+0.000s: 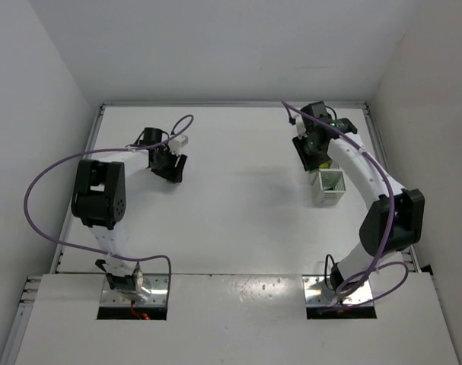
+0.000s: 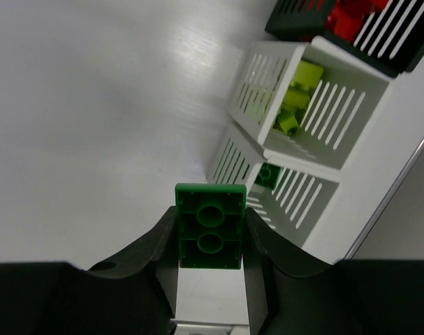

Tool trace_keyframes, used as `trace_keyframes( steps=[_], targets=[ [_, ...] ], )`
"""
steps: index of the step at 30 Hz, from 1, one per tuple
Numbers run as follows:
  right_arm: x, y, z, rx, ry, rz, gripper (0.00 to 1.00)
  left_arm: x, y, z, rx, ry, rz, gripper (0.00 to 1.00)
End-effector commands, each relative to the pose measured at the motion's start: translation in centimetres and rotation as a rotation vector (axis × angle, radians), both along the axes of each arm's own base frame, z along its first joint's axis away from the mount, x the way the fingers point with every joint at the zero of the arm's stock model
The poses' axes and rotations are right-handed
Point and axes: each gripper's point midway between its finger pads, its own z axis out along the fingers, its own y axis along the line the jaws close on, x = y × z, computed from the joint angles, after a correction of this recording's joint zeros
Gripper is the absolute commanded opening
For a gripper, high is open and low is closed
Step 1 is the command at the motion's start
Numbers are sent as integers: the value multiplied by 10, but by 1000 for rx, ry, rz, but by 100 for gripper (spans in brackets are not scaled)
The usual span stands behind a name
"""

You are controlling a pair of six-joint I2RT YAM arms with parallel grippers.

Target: Sort the legos into containers by color

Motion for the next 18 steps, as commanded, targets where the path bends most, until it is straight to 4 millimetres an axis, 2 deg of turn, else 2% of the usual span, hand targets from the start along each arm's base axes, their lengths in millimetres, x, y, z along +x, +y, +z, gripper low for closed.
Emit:
trace_keyframes(
  steps=[1,4,8,12,13,18],
  targets=[
    [-7,-12,16,38,-31,-11,0,15,-4,5,32,-45,-1,64],
    [-8,-24,15,44,-20,-46,0,18,-5,8,31,-54,-1,55],
    [-14,-45,5,37,12,-104,0,5,-3,-3,35,-13,-2,40],
    [-18,-60,-9,39,55,-149,0,-4,0,-7,46,9,3,36],
    [-18,-58,-12,46,66,-146,0,-8,0,-11,47,21,2,35],
    [-29,-75,-27,50,120,-197,2,-11,-6,-6,15,15,-15,26]
  ],
)
